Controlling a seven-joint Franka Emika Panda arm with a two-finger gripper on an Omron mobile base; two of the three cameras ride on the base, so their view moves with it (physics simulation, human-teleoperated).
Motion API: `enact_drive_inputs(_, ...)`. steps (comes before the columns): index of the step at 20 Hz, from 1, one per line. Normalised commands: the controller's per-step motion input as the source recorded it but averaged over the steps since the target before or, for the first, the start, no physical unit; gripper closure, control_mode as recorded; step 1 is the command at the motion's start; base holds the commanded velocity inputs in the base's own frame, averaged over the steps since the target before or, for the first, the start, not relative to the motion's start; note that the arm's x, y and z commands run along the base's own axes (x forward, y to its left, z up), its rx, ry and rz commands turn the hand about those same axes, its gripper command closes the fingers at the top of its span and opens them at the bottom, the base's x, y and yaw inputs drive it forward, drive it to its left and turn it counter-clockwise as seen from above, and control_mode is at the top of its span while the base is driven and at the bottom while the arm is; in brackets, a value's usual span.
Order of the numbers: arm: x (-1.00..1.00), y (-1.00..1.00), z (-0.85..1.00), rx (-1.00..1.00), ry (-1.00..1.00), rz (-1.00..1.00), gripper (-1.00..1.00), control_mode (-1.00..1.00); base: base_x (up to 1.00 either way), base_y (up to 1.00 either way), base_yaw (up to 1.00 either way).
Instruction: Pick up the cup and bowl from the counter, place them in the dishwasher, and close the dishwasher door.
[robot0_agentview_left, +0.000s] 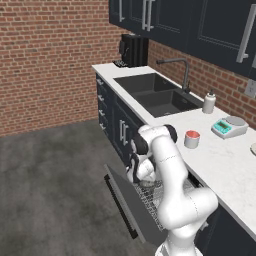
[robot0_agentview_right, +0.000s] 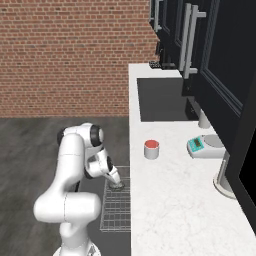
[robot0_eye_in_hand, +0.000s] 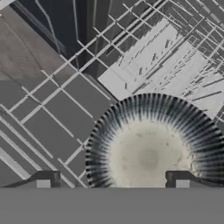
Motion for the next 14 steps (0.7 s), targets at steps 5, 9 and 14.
enact_drive_inputs(5,-0.19,0.13,0.76,-0.04,0.00,0.00,-1.00,-1.00,0.00,0.00,0.00)
enact_drive_inputs(9,-0.16,0.03,0.86,-0.01,0.00,0.00,-1.00,-1.00,0.00,0.00,0.00)
enact_drive_inputs(14,-0.34,0.00,0.99,-0.01,0.01,0.00,-1.00,-1.00,0.00,0.00,0.00)
